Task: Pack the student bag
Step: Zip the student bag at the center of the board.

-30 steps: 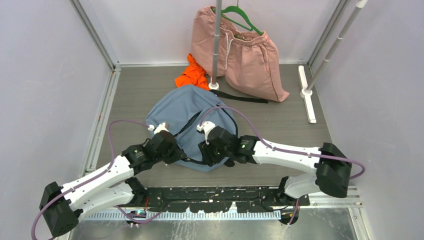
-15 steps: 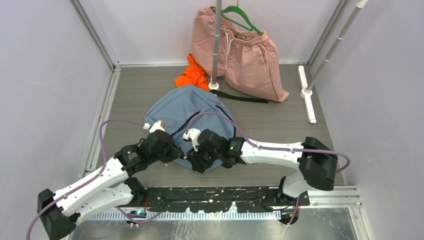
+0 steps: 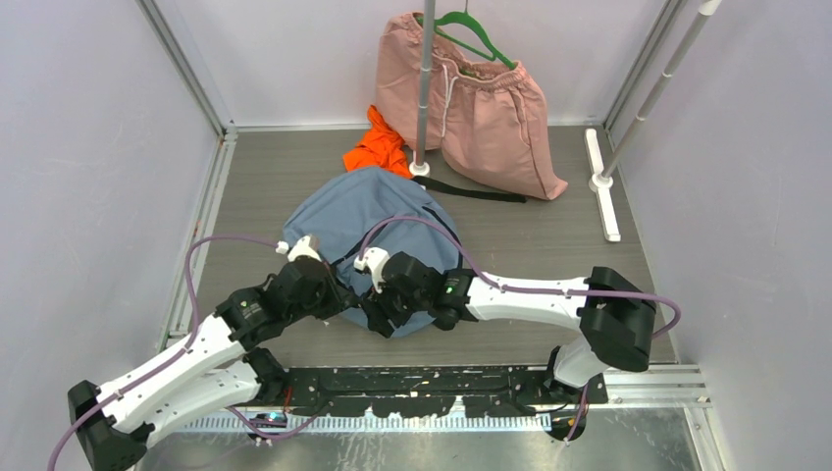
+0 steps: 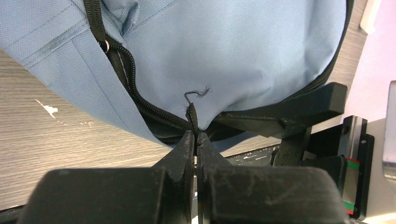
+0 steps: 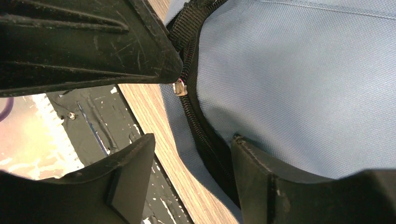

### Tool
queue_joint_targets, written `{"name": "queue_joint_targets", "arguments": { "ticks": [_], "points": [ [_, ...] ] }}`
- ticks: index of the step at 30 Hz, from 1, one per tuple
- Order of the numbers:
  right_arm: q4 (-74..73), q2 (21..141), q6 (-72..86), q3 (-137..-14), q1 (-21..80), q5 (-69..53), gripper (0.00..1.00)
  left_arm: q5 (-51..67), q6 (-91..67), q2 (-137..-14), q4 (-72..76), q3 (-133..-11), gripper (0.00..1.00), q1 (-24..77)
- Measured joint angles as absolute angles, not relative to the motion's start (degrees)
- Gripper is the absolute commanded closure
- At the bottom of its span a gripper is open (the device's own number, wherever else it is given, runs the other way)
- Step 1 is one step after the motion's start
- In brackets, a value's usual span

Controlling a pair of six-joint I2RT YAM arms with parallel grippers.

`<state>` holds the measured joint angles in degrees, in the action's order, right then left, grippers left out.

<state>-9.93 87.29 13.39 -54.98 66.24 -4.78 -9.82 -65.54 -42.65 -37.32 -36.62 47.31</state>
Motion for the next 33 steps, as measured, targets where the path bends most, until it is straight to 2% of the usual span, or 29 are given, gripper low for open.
{"name": "queue_joint_targets", "arguments": {
  "ticks": [2,4,5,8,9,23,33],
  "points": [
    [-9.41,87.24,13.17,-54.98,66.39,-4.34,0.3,-9.85,-65.58,-41.63,-37.54,-36.62,1.0,47.31],
    [-8.91,87.24,12.91,-54.98,66.57,-4.03,0.33,-9.85,-65.58,-41.04,-37.67,-36.62,1.0,47.31],
    [-8.78,87.24,12.64,-55.02,66.63,-3.88,0.42,-9.85,-65.58,-40.95,-37.67,-36.62,1.0,47.29],
    [-8.8,87.33,11.64,-55.37,66.67,-2.94,0.9,-9.82,-65.6,-40.95,-37.65,-36.62,1.0,47.29],
    [-8.62,87.42,11.46,-55.59,66.67,-2.28,0.98,-9.85,-65.58,-40.95,-37.65,-36.62,1.0,47.29],
    [-7.66,85.43,10.87,-55.53,67.11,-0.05,0.99,-13.58,-65.28,-39.2,-41.98,-38.37,1.0,46.17],
    [-8.34,79.55,12.29,-51.75,67.02,0.47,0.99,-12.29,-62.02,-41.8,-41.98,-39.62,1.0,39.68]
  ]
}}
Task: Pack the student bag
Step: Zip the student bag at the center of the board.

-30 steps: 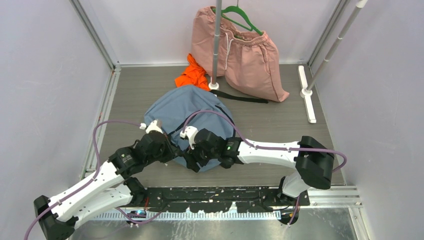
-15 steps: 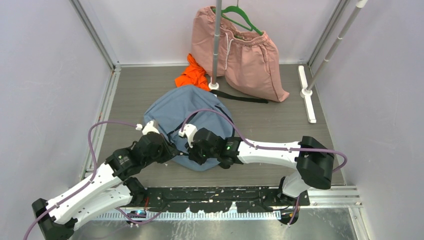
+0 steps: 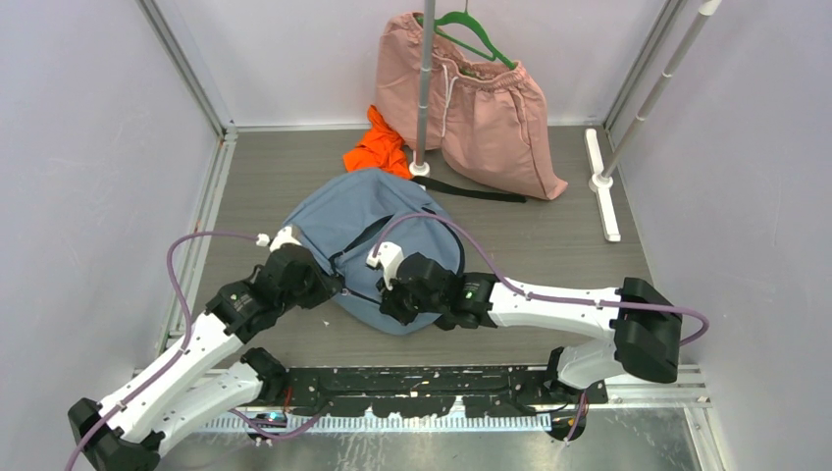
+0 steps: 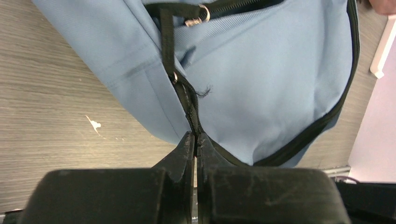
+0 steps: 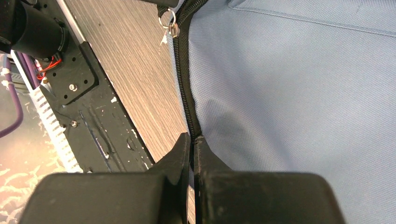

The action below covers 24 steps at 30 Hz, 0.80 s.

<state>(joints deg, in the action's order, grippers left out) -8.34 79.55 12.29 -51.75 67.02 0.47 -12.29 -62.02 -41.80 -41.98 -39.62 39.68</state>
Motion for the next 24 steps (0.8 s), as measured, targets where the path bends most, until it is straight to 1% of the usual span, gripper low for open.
{"name": "queue_joint_targets", "arguments": {
  "ticks": [10,16,22,23,24],
  "points": [
    [-7.75,79.11,14.15,-51.0,67.0,1.32,0.99,-2.9,-55.7,-46.04,-40.34,-39.62,1.0,25.41],
    [-7.42,79.11,14.72,-50.98,67.0,1.48,0.99,2.11,-53.1,-48.51,-38.52,-39.51,1.0,20.25],
    [-7.14,79.11,14.96,-50.72,66.94,1.72,0.99,5.85,-51.16,-54.74,-33.43,-37.74,1.0,15.27],
    [-6.9,79.11,14.98,-50.68,66.92,1.93,0.89,6.79,-50.96,-55.4,-32.93,-37.43,1.0,14.37],
    [-6.81,79.11,15.07,-50.68,66.89,2.13,0.7,7.99,-50.78,-55.94,-32.58,-37.19,1.0,13.28]
  ]
}}
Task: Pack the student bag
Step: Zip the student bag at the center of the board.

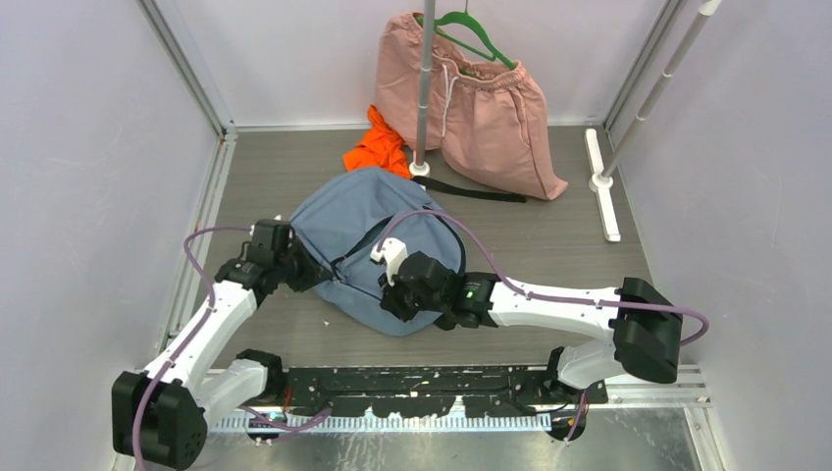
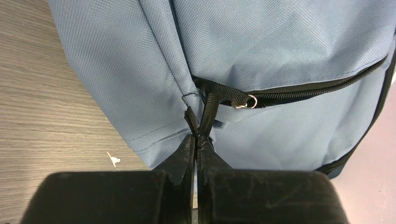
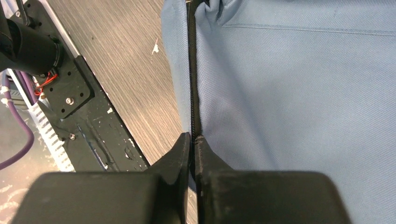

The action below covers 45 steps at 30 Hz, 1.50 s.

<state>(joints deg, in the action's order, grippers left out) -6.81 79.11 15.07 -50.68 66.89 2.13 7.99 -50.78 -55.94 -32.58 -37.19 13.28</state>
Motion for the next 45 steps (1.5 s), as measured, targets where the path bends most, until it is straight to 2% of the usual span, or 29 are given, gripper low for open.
{"name": "queue_joint_targets", "arguments": {
  "ticks": [1,2,4,5,8,10,18,28,34,45],
  "points": [
    [-6.81,79.11,15.25,-50.68,66.89,2.39,0.58,8.67,-50.65,-56.05,-32.42,-37.17,1.0,12.78],
    [-7.38,79.11,15.22,-50.78,66.89,2.74,0.5,8.51,-50.22,-56.01,-32.27,-37.17,1.0,12.49],
    [-10.31,78.83,15.81,-50.98,66.89,3.46,0.44,7.07,-49.23,-55.79,-32.05,-37.17,1.0,11.49],
    [-11.94,78.83,15.79,-51.24,66.89,3.92,0.43,6.33,-48.73,-55.55,-32.05,-37.23,0.88,10.9],
    [-15.68,78.85,15.16,-52.99,66.92,5.82,0.43,5.04,-47.07,-54.59,-33.17,-38.46,0.62,10.26],
    [-17.98,79.55,14.22,-56.25,66.89,7.49,0.43,4.1,-46.54,-53.47,-34.04,-40.42,0.55,10.04],
    [-18.85,92.44,7.64,-77.25,66.7,11.55,0.43,2.46,-47.4,-50.96,-38.2,-42.96,0.54,9.15],
    [-23.94,117.3,1.8,-99.26,63.92,10.7,0.39,8.01,-48.62,-52.69,-43.83,-42.59,0.53,-3.03],
    [-27.55,124.66,-0.99,-105.62,62.35,10.46,0.4,10.85,-48.77,-50.26,-46.41,-42.59,0.53,-6.72],
    [-28.93,128.7,-7.18,-110.13,63.07,12.05,0.42,13.45,-48.8,-47.97,-47.51,-42.59,0.53,-7.16]
  ]
}}
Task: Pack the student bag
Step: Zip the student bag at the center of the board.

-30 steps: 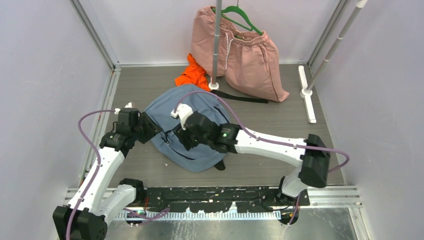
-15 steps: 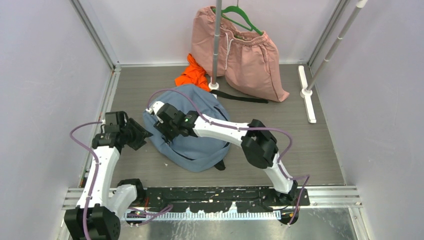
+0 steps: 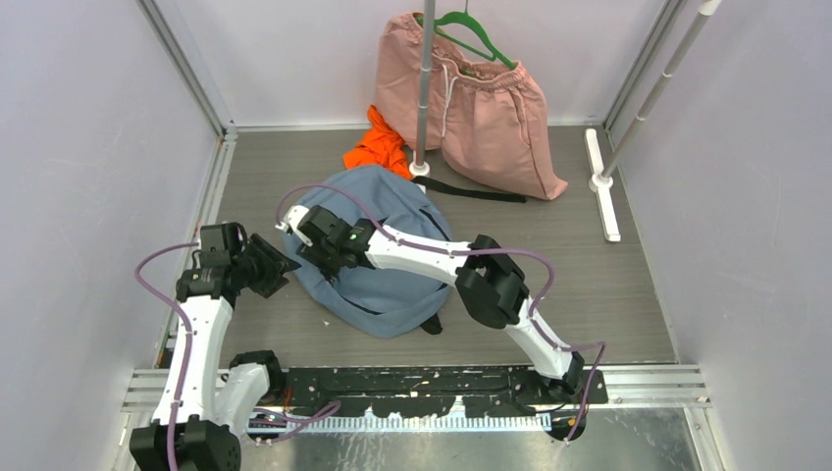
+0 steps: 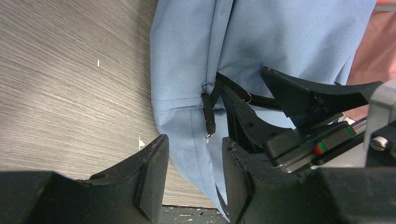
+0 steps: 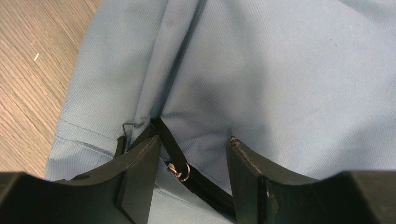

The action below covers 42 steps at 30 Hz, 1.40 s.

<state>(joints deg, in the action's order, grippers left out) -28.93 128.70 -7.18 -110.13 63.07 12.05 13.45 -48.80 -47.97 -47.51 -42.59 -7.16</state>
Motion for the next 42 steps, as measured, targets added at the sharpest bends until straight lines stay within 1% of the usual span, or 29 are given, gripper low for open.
{"name": "queue_joint_targets", "arguments": {
  "ticks": [2,3,4,7,8,9,16,23,26,29,31,34,37,40,42],
  "points": [
    [-28.82,129.6,-8.47,-111.13,63.44,12.43,0.46,13.54,-48.8,-47.72,-47.64,-42.59,0.53,-7.14],
    [-28.71,130.1,-8.88,-111.59,63.59,12.51,0.51,13.5,-48.8,-47.57,-47.79,-42.59,0.53,-7.16],
    [-28.71,130.54,-9.19,-112.07,63.66,12.56,0.58,13.47,-48.77,-47.31,-47.99,-42.59,0.53,-7.18],
    [-29.04,132.25,-9.58,-113.67,63.81,12.43,0.87,13.43,-48.05,-46.5,-48.64,-42.59,0.53,-7.22],
    [-29.45,132.99,-9.43,-114.56,63.92,12.38,0.95,13.37,-47.64,-46.35,-48.8,-42.59,0.53,-7.22],
    [-29.78,133.56,-9.52,-115.39,64.01,12.43,0.99,13.19,-47.16,-46.26,-49.06,-42.61,0.53,-7.22],
    [-30.65,134.06,-7.81,-116.79,64.03,13.23,0.99,13.13,-45.36,-46.54,-50.28,-42.61,0.53,-7.31],
    [-26.55,129.25,-2.68,-109.67,62.78,13.1,0.99,13.87,-44.4,-47.31,-50.04,-42.59,0.52,-7.31],
    [-23.59,125.75,1.17,-105.23,61.06,11.68,0.99,14.31,-43.66,-47.88,-49.91,-42.3,0.47,-7.31],
    [-20.75,123.15,4.86,-101.69,59.64,10.11,0.99,15.75,-43.22,-48.56,-48.77,-41.43,0.36,-7.31],
    [-17.91,121.19,8.21,-98.59,58.59,8.45,0.99,17.1,-43.4,-49.19,-47.11,-40.32,0.33,-7.31],
    [-13.43,118.39,12.95,-93.93,56.93,5.13,0.99,18.83,-44.31,-50.41,-44.71,-38.76,0.32,-7.31],
    [-9.87,116.11,16.58,-90.54,55.53,1.02,0.99,20.08,-45.65,-52.31,-42.0,-38.52,0.34,-7.31],
    [-7.92,115.83,18.26,-90.15,54.98,-1.87,0.99,20.34,-47.55,-53.36,-39.09,-38.52,0.35,-7.31],
    [-7.38,115.83,18.83,-90.11,54.92,-3.14,0.97,20.64,-49.28,-54.11,-36.73,-38.52,0.35,-7.33]
  ]
}}
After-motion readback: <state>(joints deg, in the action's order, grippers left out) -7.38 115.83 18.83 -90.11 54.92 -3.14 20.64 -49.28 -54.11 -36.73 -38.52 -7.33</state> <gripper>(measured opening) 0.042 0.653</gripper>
